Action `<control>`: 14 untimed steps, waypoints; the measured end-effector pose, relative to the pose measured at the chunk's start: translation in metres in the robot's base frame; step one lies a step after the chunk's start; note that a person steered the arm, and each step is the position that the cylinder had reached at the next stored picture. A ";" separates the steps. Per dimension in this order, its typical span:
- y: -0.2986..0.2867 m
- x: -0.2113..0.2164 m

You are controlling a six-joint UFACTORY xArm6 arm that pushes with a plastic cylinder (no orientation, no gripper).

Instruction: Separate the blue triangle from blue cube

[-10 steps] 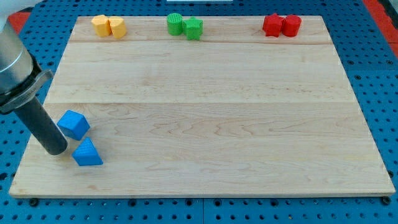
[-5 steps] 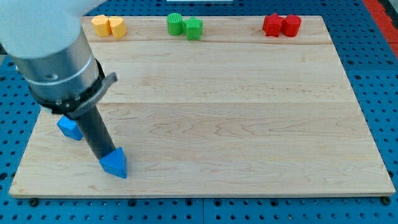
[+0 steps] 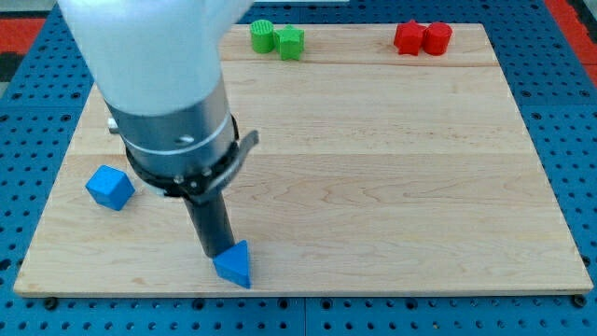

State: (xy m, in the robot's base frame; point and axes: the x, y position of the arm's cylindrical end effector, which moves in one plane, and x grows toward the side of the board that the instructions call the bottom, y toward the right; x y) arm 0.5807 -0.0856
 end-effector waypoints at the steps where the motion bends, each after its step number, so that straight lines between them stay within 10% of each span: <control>1: -0.022 0.005; 5: 0.091 0.027; 14: 0.068 -0.041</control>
State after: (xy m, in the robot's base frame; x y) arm 0.5402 -0.0179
